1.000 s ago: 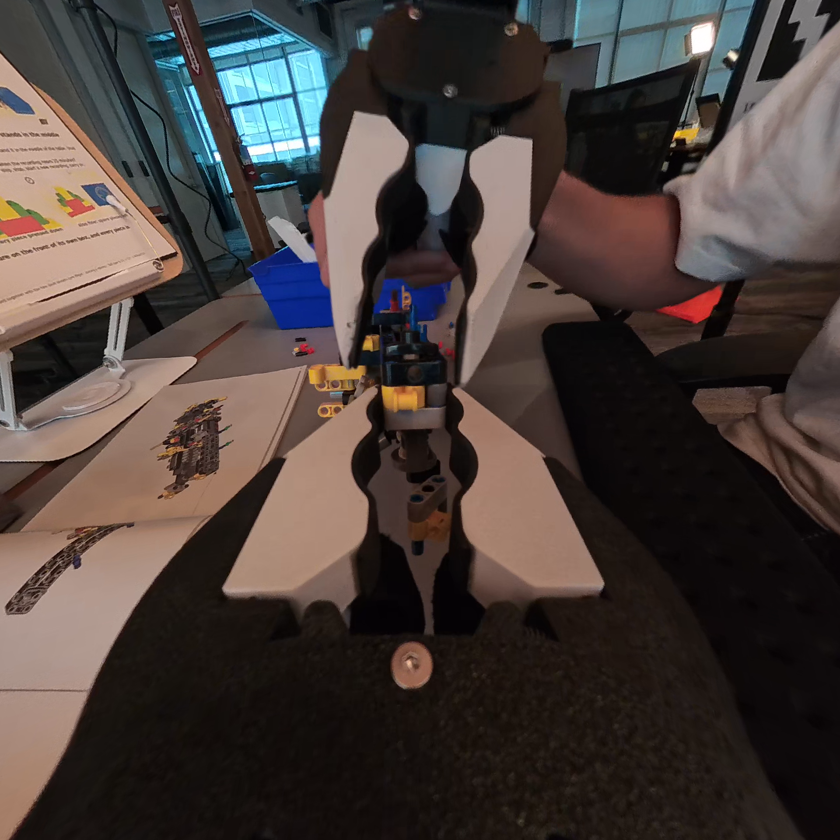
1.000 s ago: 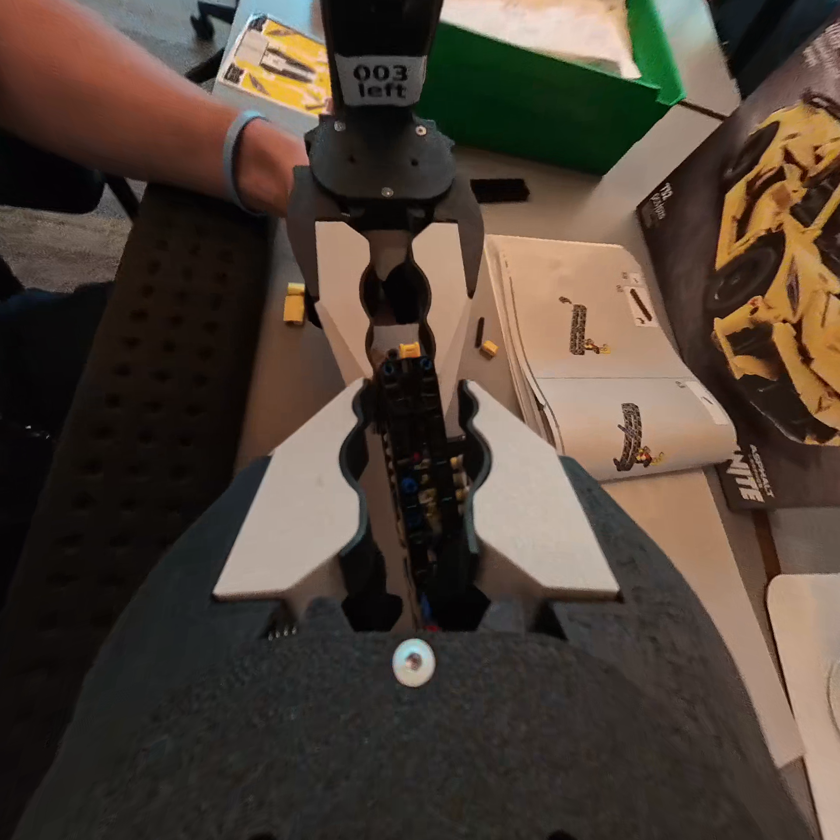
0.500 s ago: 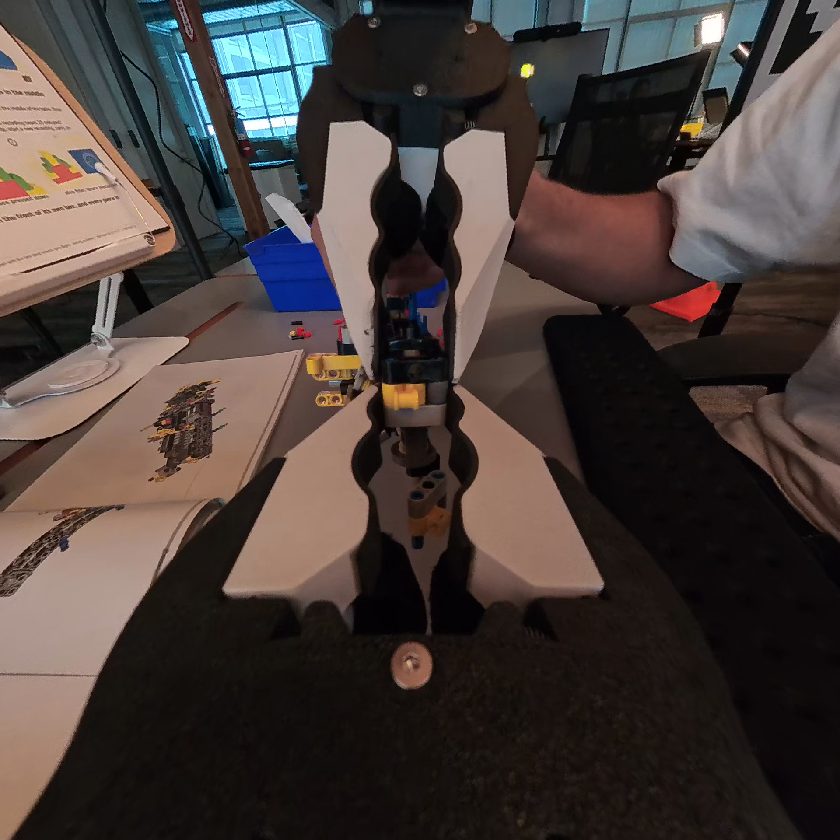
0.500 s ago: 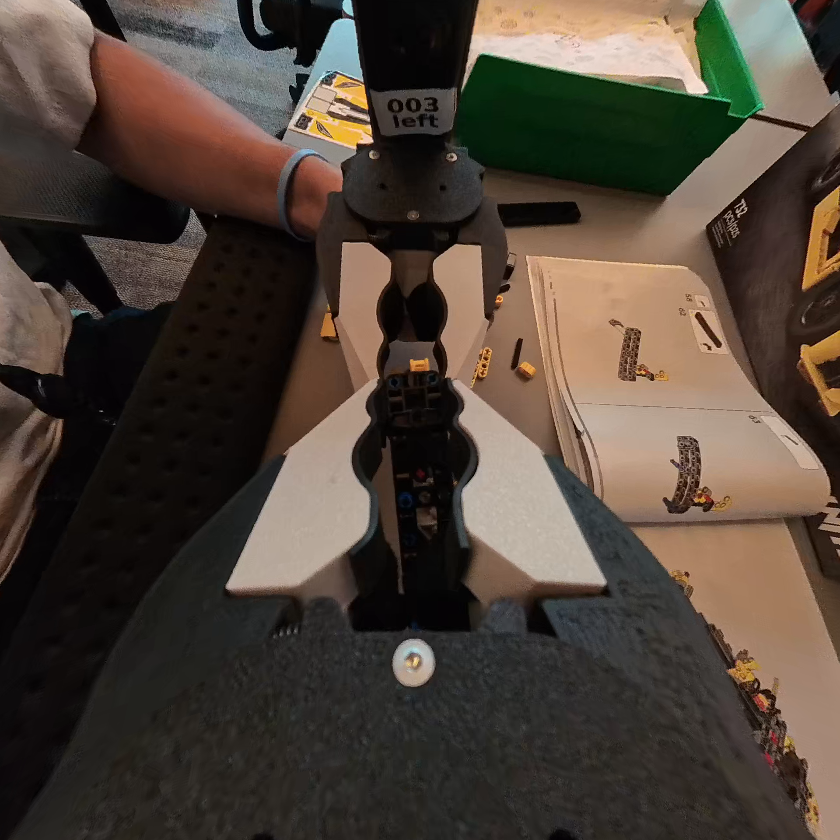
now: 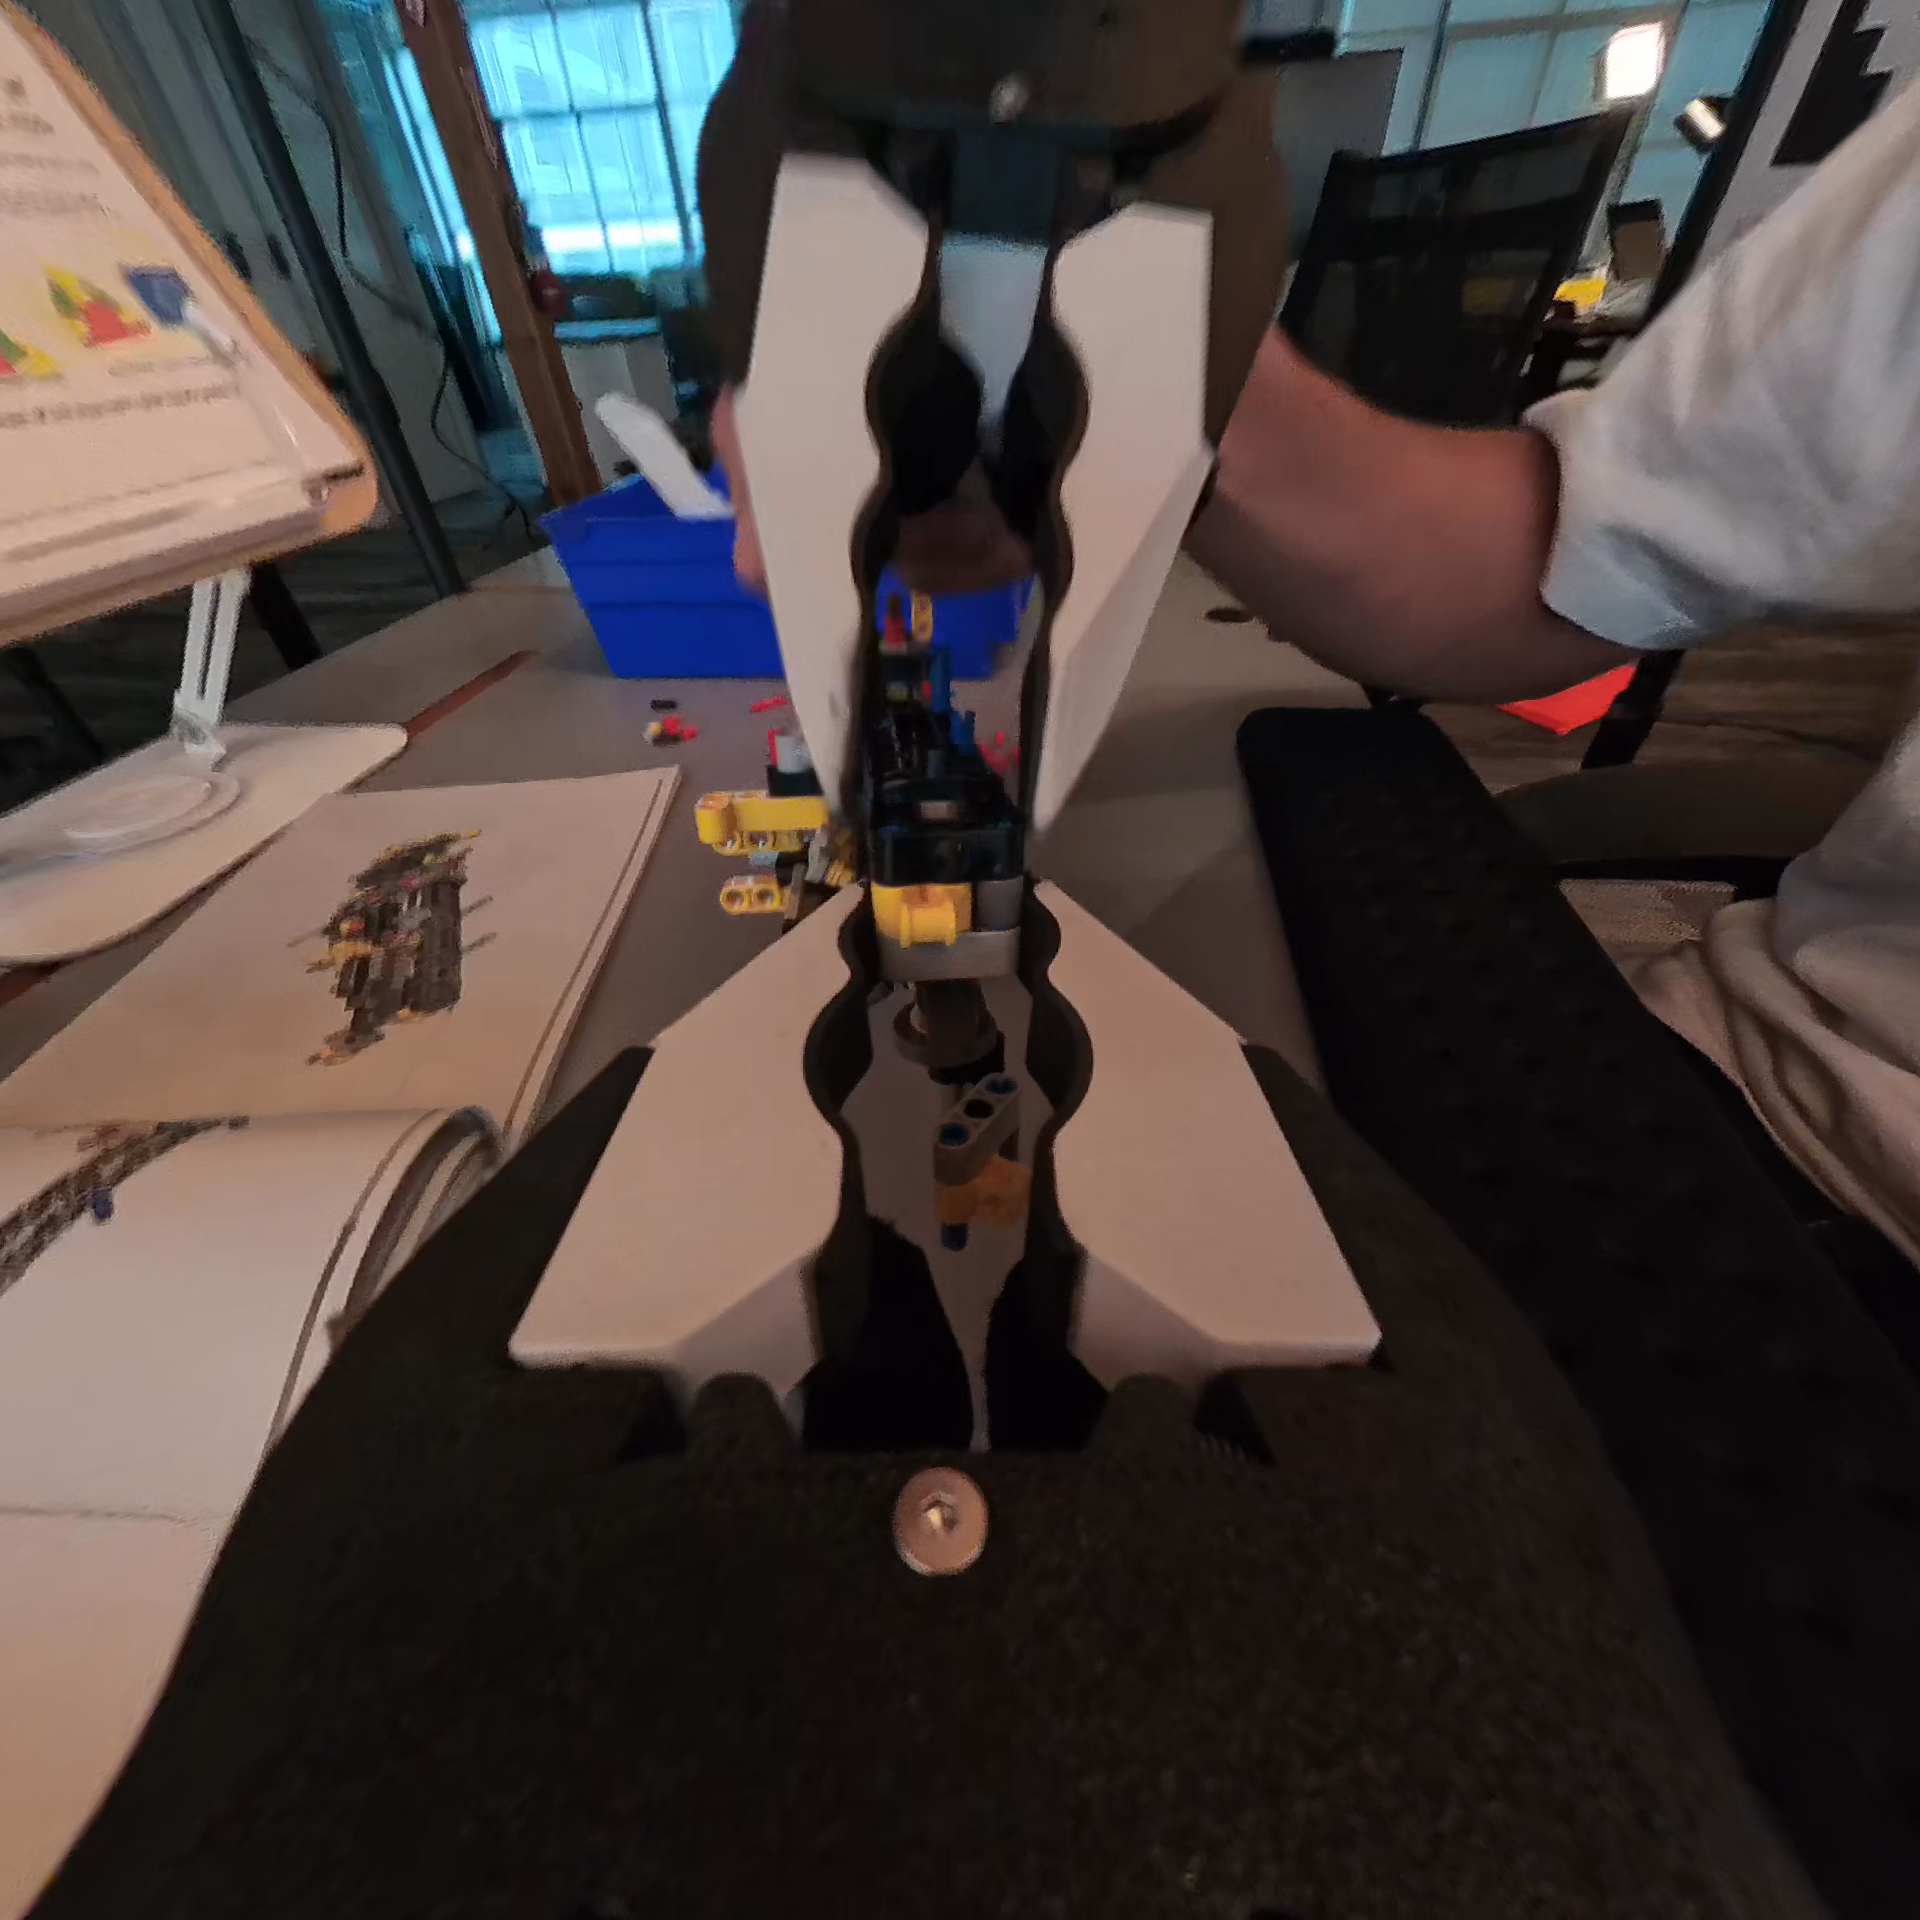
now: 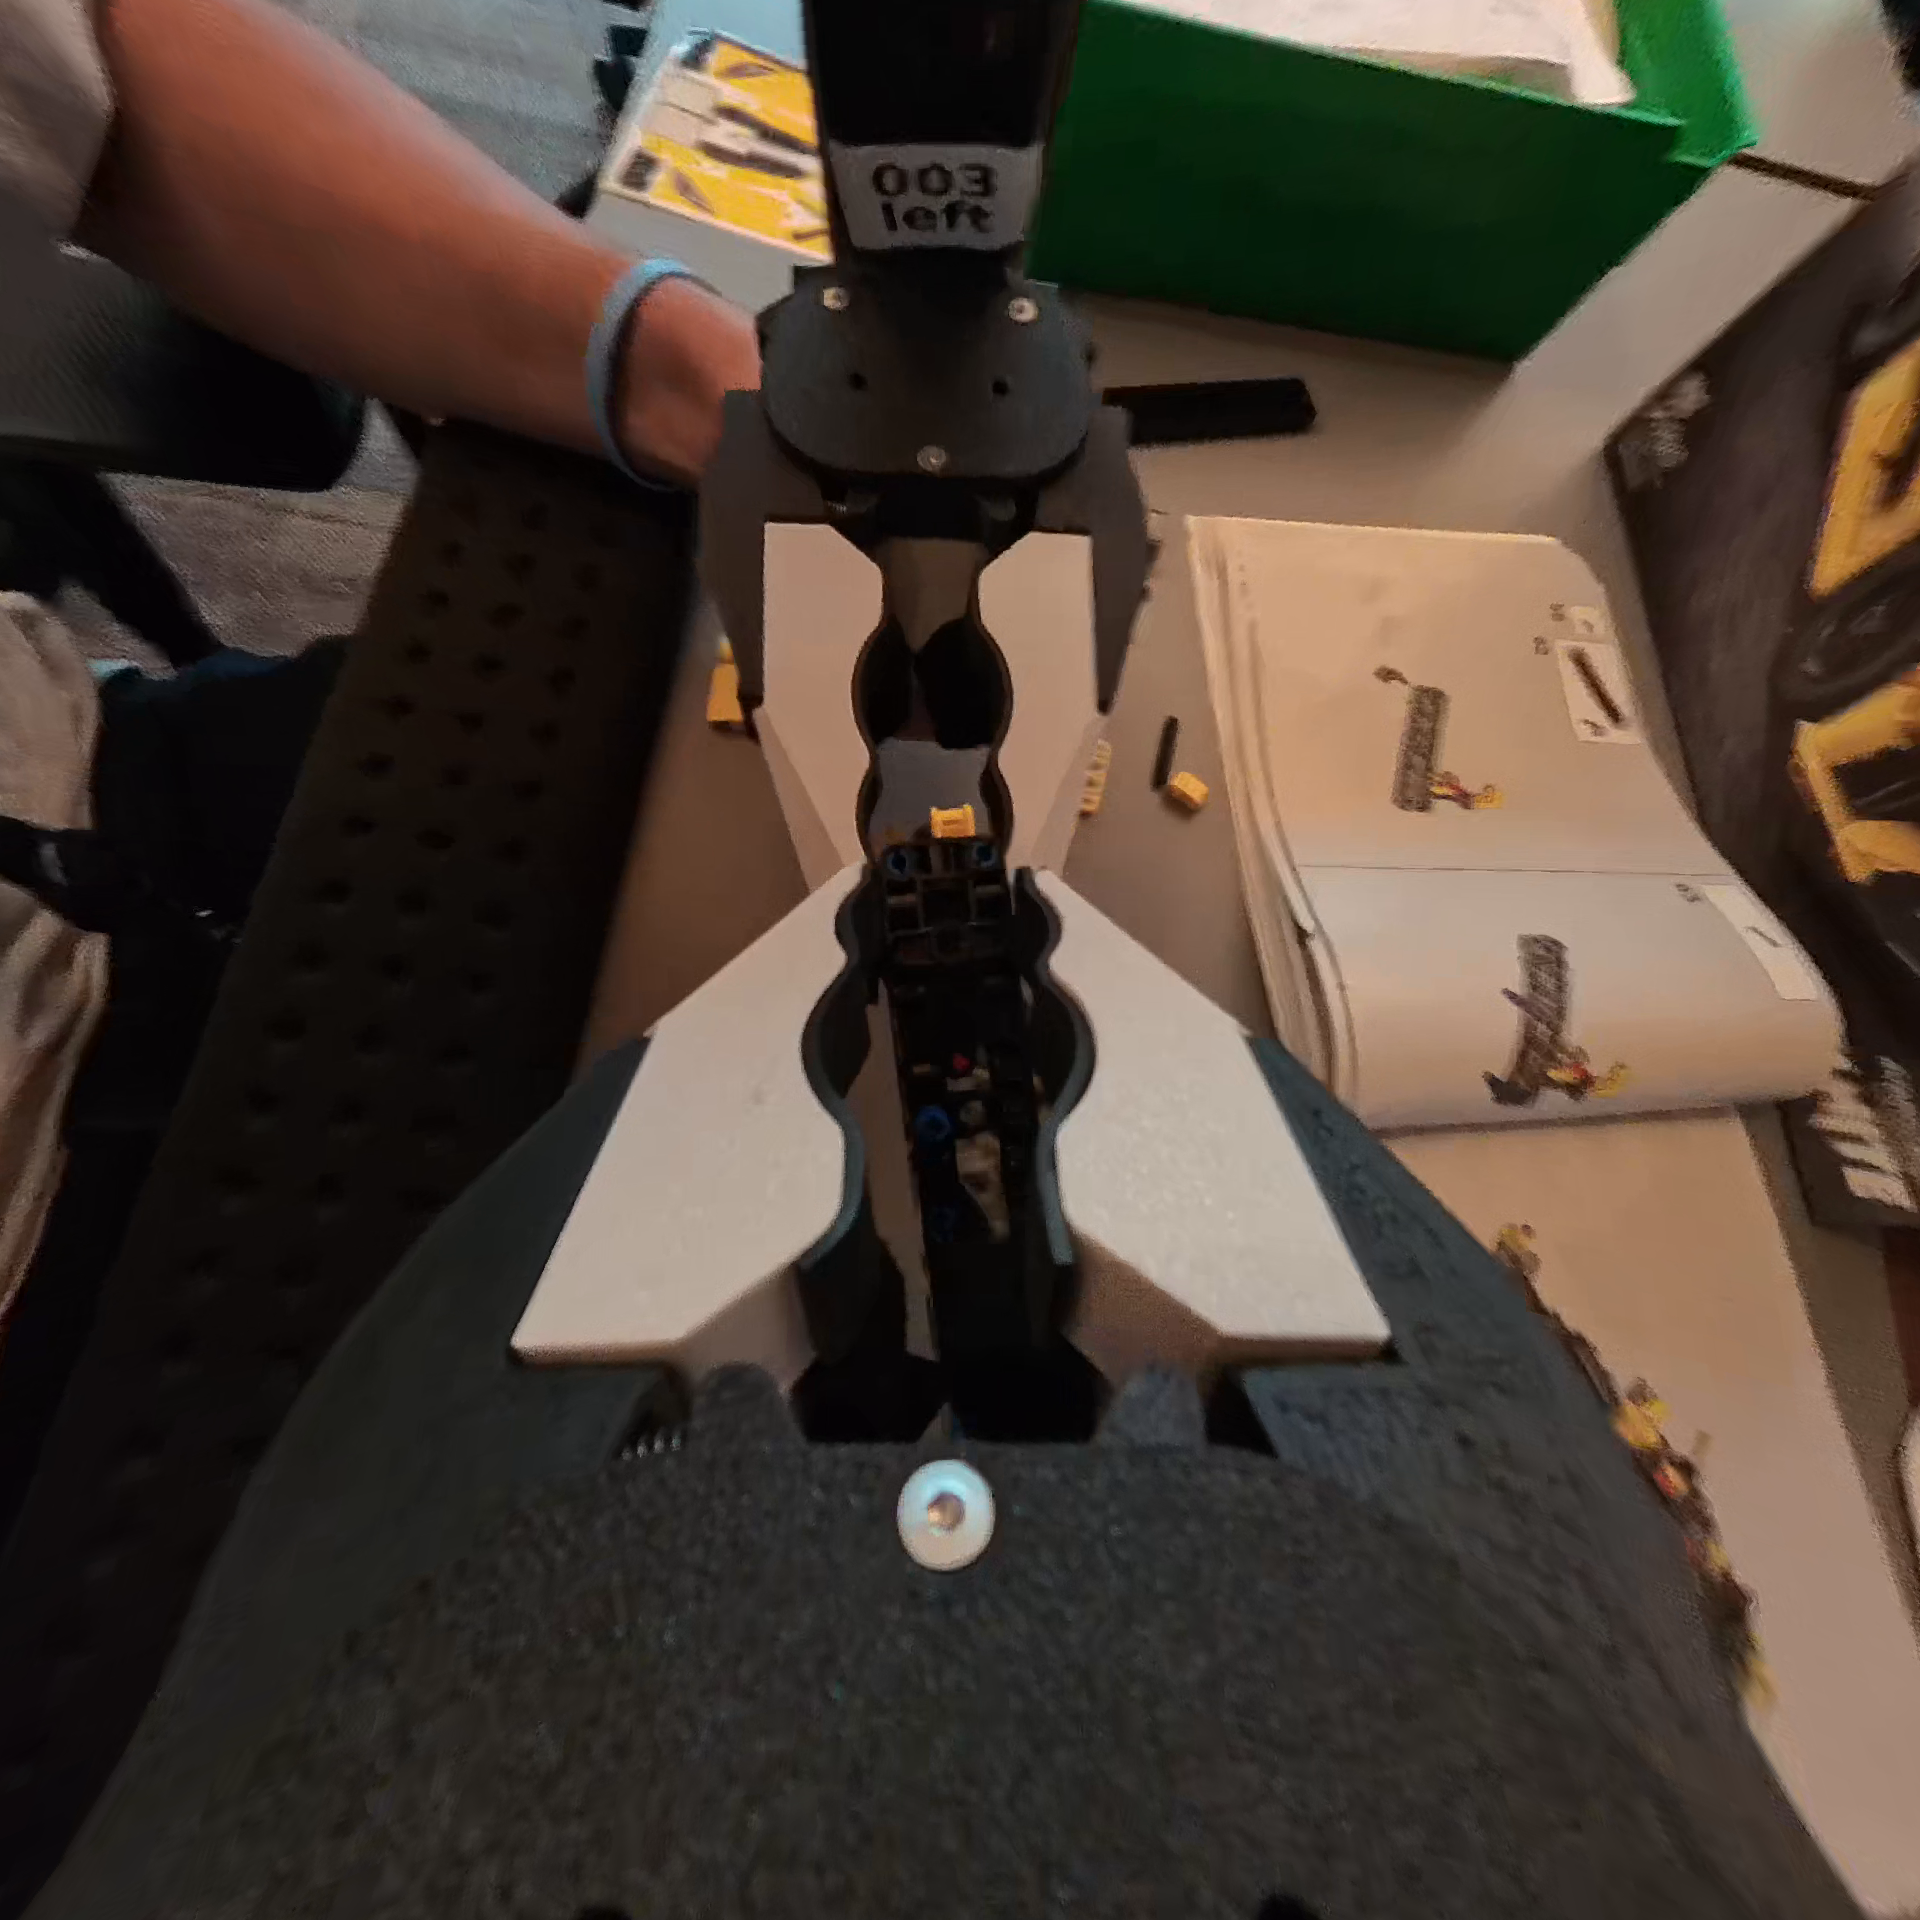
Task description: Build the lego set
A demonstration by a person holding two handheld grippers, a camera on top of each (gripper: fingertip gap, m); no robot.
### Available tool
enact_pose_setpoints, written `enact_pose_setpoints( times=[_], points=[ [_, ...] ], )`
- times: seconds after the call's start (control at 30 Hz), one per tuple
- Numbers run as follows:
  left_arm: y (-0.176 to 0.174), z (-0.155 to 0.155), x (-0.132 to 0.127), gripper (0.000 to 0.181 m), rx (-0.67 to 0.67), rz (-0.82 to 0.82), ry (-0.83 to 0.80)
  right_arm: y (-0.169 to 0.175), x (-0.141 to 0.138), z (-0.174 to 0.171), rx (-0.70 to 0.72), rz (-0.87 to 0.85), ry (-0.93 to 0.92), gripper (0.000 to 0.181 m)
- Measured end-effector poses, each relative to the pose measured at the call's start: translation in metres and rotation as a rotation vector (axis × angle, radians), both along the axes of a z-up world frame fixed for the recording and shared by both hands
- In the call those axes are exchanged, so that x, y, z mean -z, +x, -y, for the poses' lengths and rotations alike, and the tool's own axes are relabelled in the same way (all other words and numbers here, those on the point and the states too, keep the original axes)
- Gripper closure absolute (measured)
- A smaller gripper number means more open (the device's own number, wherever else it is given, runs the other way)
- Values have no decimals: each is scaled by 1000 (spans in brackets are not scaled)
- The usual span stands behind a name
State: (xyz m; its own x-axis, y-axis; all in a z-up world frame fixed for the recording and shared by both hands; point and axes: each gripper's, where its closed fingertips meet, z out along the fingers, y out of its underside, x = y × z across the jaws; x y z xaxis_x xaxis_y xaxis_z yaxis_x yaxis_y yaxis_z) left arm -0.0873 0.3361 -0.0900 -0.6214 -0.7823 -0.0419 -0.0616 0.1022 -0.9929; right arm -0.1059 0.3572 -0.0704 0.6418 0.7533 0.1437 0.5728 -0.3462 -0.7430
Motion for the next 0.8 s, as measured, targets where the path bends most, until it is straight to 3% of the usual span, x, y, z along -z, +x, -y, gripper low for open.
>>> enact_pose_setpoints(
  times=[0.1,0.2,0.37,0.53,0.67,0.8],
  points=[
    [0,-7,6,155,-23,-68,-10,52,-21,-1,244,70,140,154],
    [4,-15,6,155,-56,-147,-111,80,-30,22,401,-33,205,146],
    [12,-32,10,155,-73,-294,-336,89,7,38,595,-44,313,147],
    [13,-41,13,155,-71,-362,-471,90,28,39,731,-251,409,150],
    [15,-45,14,155,-72,-387,-527,95,44,32,730,-75,394,137],
    [15,-47,13,156,-69,-384,-541,96,27,24,653,272,487,138]
  ],
)
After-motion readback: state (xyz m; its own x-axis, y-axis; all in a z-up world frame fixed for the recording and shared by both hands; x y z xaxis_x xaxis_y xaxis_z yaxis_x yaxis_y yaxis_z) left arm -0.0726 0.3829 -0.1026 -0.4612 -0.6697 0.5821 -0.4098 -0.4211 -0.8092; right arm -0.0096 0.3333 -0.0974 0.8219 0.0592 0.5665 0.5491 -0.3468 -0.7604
